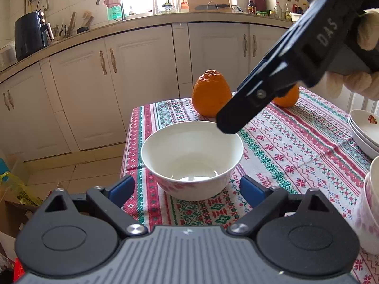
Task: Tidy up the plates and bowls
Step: 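Move the right gripper to the pink-patterned white bowl and grasp its rim, then carry the pink-patterned bowl with the right gripper over the bowl stack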
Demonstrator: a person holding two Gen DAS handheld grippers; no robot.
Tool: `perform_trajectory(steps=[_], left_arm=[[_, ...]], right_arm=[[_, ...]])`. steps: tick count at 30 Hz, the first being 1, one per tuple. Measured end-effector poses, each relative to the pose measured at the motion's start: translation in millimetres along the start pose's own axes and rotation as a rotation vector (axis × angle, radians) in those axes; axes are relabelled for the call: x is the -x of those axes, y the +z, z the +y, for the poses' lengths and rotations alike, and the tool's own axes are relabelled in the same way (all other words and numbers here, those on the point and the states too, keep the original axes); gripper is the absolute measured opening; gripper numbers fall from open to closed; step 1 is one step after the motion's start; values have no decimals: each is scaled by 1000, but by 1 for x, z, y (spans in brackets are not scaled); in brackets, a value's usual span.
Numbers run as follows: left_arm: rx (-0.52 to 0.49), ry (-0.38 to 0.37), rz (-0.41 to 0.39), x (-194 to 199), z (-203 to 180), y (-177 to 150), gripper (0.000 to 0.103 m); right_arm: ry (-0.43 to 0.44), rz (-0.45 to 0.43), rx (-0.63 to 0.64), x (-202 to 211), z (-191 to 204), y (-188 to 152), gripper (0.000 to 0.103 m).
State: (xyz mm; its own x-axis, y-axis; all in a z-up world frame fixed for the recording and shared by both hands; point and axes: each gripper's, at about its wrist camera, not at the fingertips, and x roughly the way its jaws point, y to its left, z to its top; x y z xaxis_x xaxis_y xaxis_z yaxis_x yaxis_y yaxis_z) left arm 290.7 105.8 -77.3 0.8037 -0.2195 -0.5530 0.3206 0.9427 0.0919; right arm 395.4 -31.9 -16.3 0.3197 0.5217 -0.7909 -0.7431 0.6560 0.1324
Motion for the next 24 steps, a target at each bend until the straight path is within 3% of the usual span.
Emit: perform_trajectory(steps=[5,8,17,24], left_arm=[[3,-13,1,-10,-2,2,93],[2,-7,9,-15,-3,2,85],[40,-35,17,-18,1,3,82],[65,-55,22,-19,5,3,82]], right_arm=[[36,27,-31,-24,-19,11,93],[50,45,-43,-35,-26,13,87],[91,73,-46,-60,-34,18,71],[116,81,-51,-68,-35,19,65]])
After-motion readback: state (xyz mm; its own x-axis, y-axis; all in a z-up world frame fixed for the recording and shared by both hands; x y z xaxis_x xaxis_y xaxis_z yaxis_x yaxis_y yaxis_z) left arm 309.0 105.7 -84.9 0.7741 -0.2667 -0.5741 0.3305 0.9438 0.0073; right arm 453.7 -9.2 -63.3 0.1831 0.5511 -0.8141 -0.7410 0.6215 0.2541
